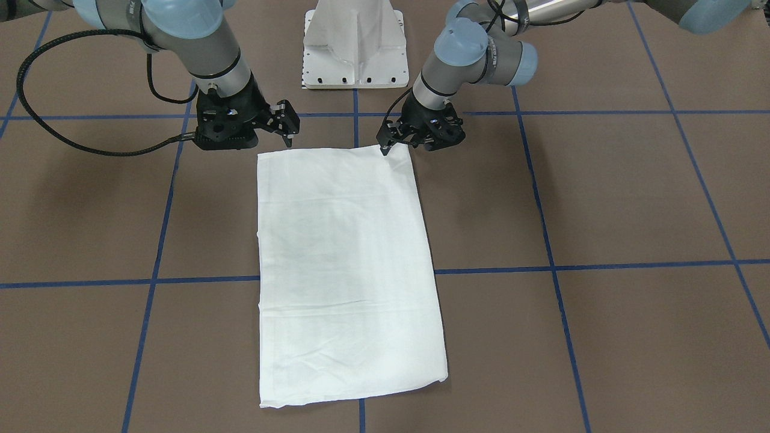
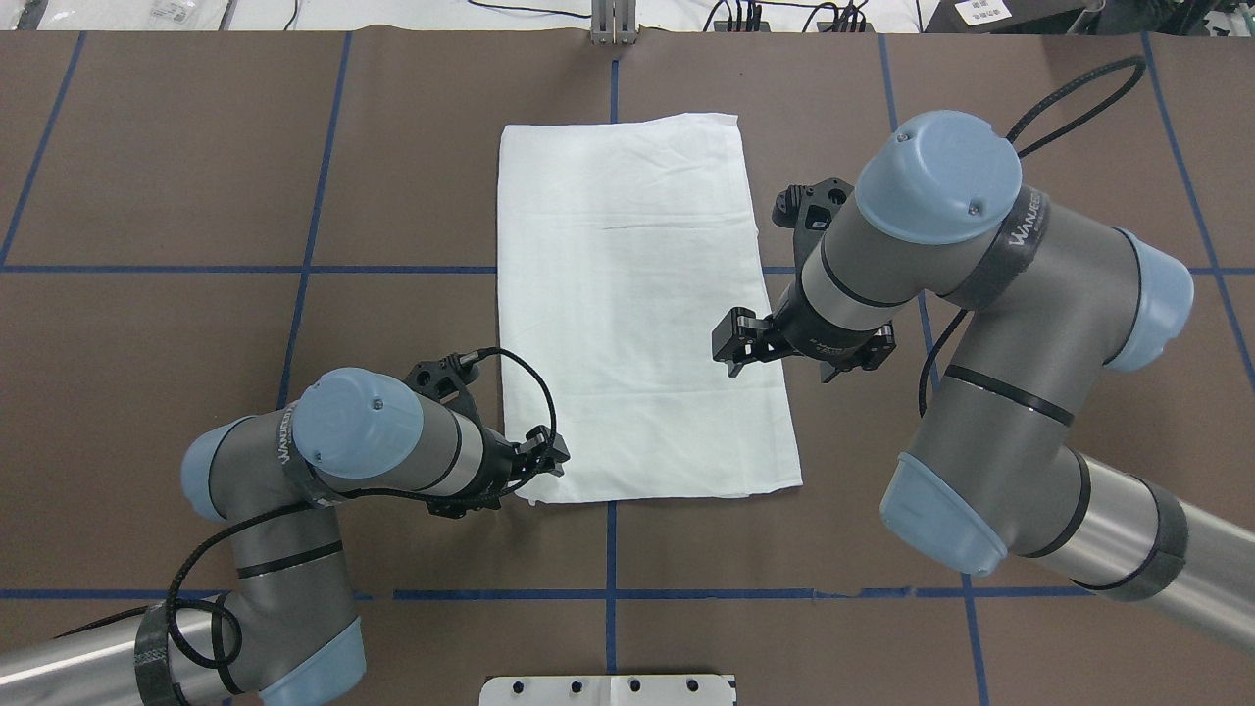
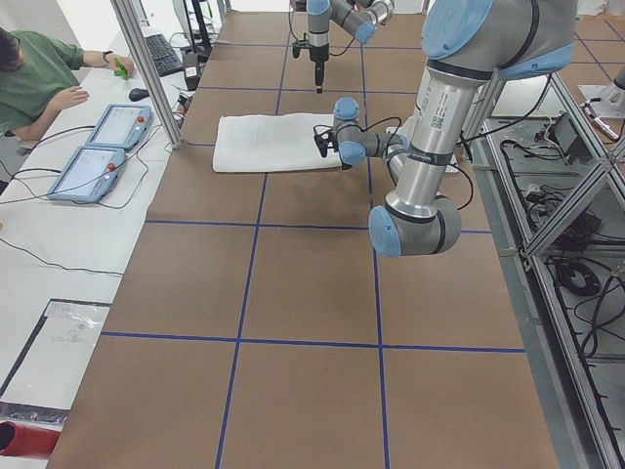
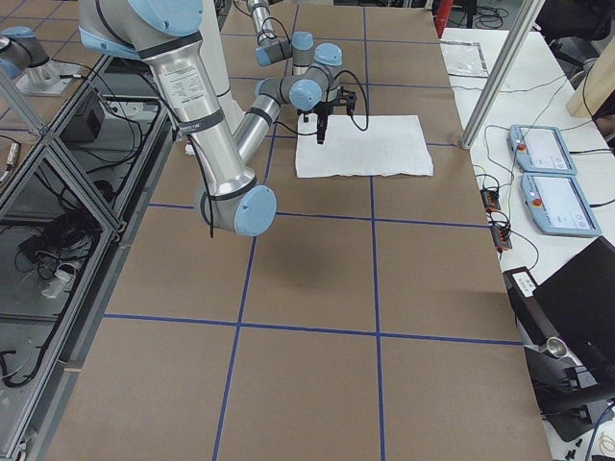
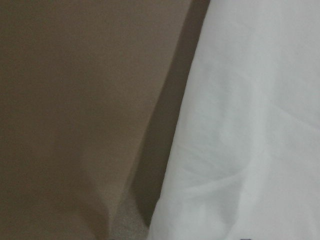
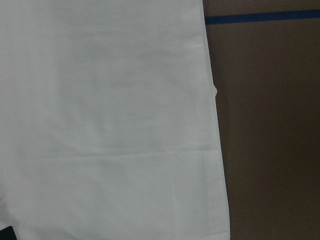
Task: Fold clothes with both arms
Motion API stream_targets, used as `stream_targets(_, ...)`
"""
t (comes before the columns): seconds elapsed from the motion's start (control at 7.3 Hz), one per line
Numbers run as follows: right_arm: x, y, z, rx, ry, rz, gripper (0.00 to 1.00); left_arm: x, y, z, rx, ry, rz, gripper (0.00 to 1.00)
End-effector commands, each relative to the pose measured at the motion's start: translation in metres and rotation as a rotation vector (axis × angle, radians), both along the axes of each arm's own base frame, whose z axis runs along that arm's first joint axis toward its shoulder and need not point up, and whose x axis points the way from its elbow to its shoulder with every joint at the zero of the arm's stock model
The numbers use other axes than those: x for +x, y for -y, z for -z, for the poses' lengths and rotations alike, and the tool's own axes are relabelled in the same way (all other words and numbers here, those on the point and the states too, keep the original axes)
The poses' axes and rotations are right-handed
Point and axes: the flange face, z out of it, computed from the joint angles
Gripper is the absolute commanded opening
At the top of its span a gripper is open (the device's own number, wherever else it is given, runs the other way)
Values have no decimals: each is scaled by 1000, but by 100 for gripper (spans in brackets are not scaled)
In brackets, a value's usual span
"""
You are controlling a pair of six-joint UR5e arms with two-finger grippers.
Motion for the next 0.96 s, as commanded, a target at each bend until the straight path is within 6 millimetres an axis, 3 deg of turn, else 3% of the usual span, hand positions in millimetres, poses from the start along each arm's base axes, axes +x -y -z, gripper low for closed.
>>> stream_targets(0.0, -1, 0, -1, -1, -1, 1, 100, -1, 2, 1, 3, -1, 10, 61)
stream_targets(0.14, -1, 0, -1, -1, -1, 1, 100, 0, 2, 2, 3, -2, 8, 45)
stream_targets(0.68, -1, 0, -5, -5, -8, 2, 100, 1, 2, 6, 10, -8, 13, 31)
stream_targets(0.82, -2, 1, -6, -8, -11, 1, 100, -1, 2, 6, 11, -8, 14, 10)
